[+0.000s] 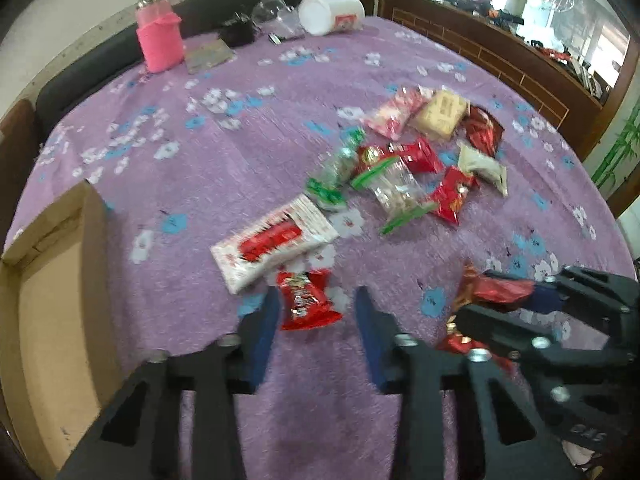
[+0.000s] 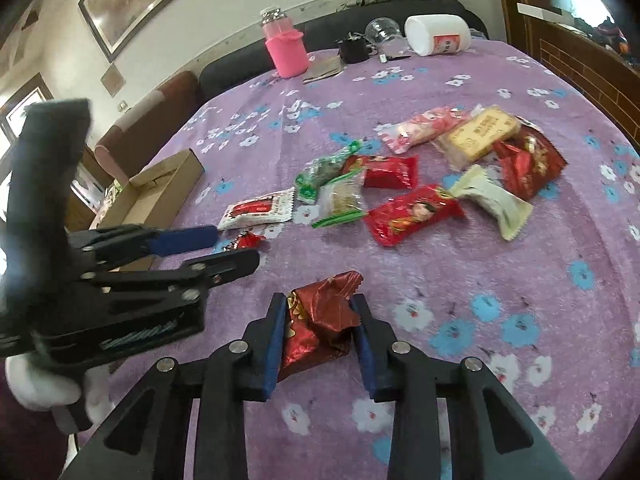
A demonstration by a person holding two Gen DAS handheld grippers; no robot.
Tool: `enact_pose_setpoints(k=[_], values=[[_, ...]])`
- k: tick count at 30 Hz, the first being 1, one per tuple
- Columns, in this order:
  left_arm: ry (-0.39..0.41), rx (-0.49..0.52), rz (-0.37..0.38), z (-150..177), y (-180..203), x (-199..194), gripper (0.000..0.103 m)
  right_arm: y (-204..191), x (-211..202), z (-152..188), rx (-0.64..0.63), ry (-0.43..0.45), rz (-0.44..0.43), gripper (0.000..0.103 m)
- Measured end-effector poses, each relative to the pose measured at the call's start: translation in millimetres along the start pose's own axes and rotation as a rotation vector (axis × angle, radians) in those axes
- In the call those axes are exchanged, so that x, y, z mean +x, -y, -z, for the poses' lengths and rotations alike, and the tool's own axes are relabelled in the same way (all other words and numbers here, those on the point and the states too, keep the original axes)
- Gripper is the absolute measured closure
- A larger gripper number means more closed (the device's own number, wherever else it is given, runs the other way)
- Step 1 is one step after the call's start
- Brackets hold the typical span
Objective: Organize snacks
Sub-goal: 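Carry both candies into the cardboard tray and open both grippers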
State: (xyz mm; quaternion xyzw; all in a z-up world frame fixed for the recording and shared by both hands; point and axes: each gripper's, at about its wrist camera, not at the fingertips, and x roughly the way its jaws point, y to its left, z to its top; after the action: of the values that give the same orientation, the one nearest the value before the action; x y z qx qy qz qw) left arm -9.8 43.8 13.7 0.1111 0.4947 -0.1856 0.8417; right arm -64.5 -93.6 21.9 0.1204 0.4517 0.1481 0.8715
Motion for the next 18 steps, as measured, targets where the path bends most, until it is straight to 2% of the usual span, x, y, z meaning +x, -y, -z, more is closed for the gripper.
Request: enact_pose_setpoints(k=[1,2,5,7,12,15,18], values=[[-0.002,0.001,-0.017,1.5,2.8,3.2,0.078,3.2,-2.3,1.8,0.008,0.000,-0.008,0.069],[0.011,0.003,-0.021,2.5,3.6,2.9,0.085,4.9,-4.4,2.9,0.017,0.000,-0.016,0.069],[0.028,-0.018,-0.025,6.2,4.4,-1.9,0.087,11.0,-11.0,7.1,0.036,0.004,-0.029,0.069],[0.054,-0.050,0.002,9.7,0.9,-11.3,0.088,11.5,-16.4,8.9,0.037,0.014,-0.033,0.069],[0.166,-0.185,0.067,28.0,-20.3,-63.5,0.088,1.8,-34.9,10.4,0.031,0.038,-0.067,0.069],[0.241,-0.285,0.079,53.5,-44.1,-105.2,0.088,-17.1,-43.3,5.7,-0.002,0.051,-0.101,0.069],[0.284,-0.406,0.023,86.2,-81.8,-134.7,0.088,-50.0,-45.2,-1.4,-0.059,0.053,-0.158,0.069]])
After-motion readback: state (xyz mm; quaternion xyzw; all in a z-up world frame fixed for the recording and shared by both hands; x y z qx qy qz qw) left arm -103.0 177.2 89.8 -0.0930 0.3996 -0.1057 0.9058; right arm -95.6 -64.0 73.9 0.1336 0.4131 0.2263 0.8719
